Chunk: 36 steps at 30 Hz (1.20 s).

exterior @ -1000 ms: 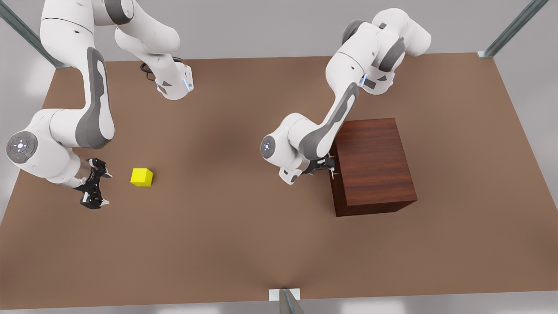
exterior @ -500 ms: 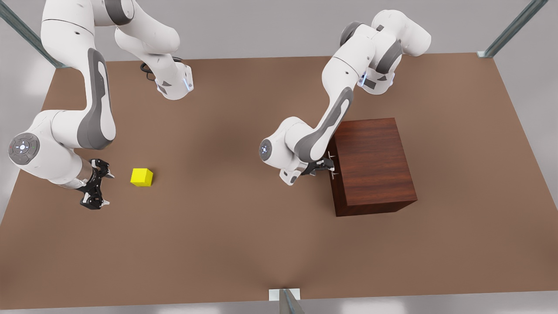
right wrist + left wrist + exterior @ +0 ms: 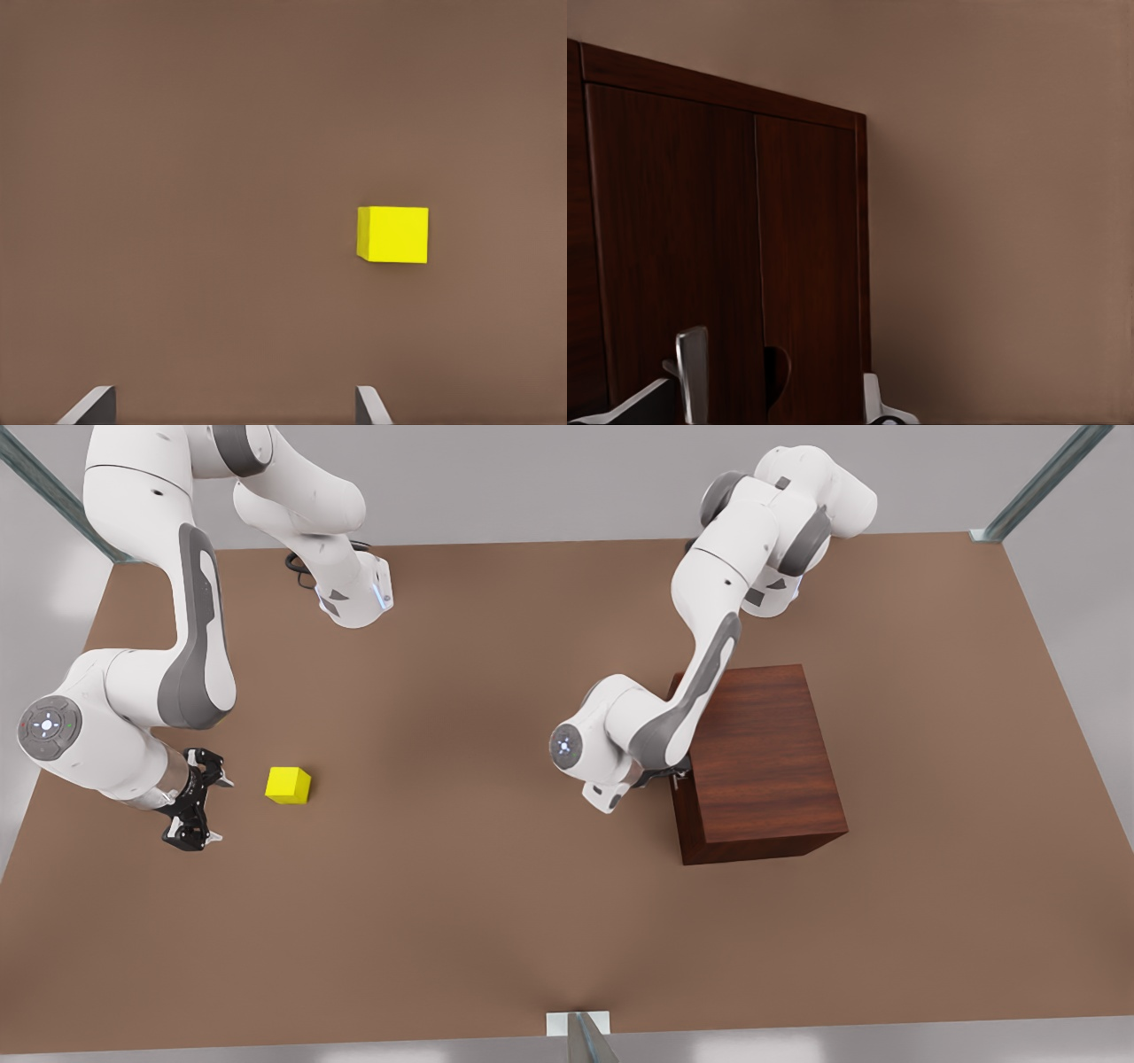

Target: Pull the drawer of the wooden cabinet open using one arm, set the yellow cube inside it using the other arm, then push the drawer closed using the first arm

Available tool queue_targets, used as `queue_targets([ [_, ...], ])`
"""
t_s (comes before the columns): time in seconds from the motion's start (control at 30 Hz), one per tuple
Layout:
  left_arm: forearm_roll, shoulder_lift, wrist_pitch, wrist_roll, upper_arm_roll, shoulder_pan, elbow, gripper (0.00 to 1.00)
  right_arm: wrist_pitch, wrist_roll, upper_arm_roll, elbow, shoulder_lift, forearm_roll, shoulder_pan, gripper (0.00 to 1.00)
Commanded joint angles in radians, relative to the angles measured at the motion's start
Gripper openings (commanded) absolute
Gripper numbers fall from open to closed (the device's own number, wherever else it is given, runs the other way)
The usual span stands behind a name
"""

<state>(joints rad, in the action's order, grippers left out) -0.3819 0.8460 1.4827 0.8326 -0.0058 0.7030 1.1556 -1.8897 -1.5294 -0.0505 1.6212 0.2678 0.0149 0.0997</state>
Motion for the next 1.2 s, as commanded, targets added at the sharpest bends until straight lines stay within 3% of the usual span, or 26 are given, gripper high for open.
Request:
queue_targets([
  [0.0, 0.031, -0.001, 0.033, 0.02, 0.001, -0.002, -0.004, 1.0, 0.0, -0.025, 0.0, 0.0, -0.001, 0.002, 0.0, 1.0],
  [1.17, 0.095, 0.01, 0.157, 0.184, -0.025, 0.004, -0.068, 1.0, 0.014, -0.023, -0.002, 0.0, 0.014, 0.007, -0.015, 1.0],
])
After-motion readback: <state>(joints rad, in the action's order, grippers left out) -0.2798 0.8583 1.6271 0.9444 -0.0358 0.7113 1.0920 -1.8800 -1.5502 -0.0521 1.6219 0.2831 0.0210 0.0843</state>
